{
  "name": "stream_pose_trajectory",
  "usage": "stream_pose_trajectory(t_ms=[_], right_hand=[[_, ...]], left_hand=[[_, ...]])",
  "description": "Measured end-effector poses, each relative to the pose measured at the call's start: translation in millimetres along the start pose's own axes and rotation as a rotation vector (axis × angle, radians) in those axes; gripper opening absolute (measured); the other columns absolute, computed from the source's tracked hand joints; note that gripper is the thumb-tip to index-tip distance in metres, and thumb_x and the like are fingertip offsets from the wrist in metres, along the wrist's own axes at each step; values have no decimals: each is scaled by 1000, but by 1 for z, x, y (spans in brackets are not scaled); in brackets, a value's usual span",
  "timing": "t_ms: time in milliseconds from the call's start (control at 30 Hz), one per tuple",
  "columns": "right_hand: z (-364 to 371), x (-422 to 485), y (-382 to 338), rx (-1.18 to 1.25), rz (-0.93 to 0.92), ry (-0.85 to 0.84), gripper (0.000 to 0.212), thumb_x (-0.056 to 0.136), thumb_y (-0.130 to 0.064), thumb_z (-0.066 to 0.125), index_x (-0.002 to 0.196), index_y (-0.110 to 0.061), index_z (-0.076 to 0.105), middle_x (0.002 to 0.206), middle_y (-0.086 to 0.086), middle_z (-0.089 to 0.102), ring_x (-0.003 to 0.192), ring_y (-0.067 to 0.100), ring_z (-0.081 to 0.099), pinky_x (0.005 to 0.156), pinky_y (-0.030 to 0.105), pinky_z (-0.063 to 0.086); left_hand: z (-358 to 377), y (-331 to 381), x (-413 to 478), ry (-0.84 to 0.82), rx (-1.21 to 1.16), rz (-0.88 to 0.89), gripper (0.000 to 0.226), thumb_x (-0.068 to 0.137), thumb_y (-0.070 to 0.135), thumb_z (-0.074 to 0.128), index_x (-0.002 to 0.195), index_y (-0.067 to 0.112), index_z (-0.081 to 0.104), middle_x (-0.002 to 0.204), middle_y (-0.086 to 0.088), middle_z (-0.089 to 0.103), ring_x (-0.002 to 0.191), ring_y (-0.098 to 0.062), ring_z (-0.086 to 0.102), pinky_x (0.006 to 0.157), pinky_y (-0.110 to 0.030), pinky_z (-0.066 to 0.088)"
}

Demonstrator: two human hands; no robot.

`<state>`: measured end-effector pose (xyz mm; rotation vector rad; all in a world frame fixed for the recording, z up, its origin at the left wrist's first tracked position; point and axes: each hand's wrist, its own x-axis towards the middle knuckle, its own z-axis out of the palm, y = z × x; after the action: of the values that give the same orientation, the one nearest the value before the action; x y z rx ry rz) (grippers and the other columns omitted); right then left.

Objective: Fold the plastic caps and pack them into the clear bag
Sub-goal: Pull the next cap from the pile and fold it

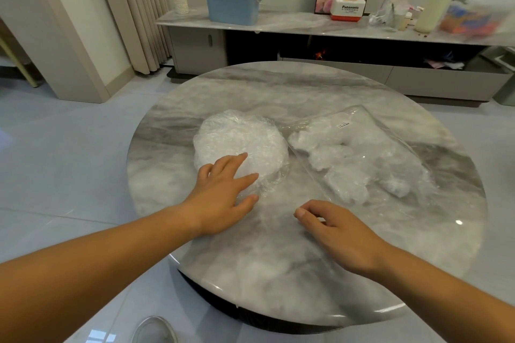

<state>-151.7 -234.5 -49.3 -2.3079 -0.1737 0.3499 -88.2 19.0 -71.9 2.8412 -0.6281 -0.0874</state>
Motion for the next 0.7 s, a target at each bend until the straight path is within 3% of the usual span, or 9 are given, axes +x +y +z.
stream_pose_trajectory(t_ms=[100,233,467,700], right_hand=[[0,-2,0,-3,-3,-5,40,101,-53,42,96,-22,67,96,-6,67,90,10,63,89,33,52],[-1,-3,2,6,-8,-3,39,101,-52,42,95,-23,67,95,-7,67,89,8,62,88,30,52],[-2,-2,2,8,-13,-11,36,102,-51,43,92,-25,65,92,-9,65,86,5,61,83,24,50],[-1,0,2,14,-22,-4,31,102,-50,43,95,-30,66,95,-14,66,89,-2,60,81,19,44]], left_hand=[[-2,9,7,-28,32,-58,62,101,61,27,157,34,24,168,7,-4,151,-16,-6,118,-38,-1],[-8,8,12,-37,2,-101,78,88,68,16,155,30,29,166,10,11,150,-14,6,115,-35,4],[-9,7,6,-5,-122,-81,70,95,62,31,156,27,30,161,12,26,147,-7,13,105,-21,1],[-16,8,-3,55,-240,-71,60,103,48,43,157,29,26,163,12,23,148,-6,13,112,-19,1]])
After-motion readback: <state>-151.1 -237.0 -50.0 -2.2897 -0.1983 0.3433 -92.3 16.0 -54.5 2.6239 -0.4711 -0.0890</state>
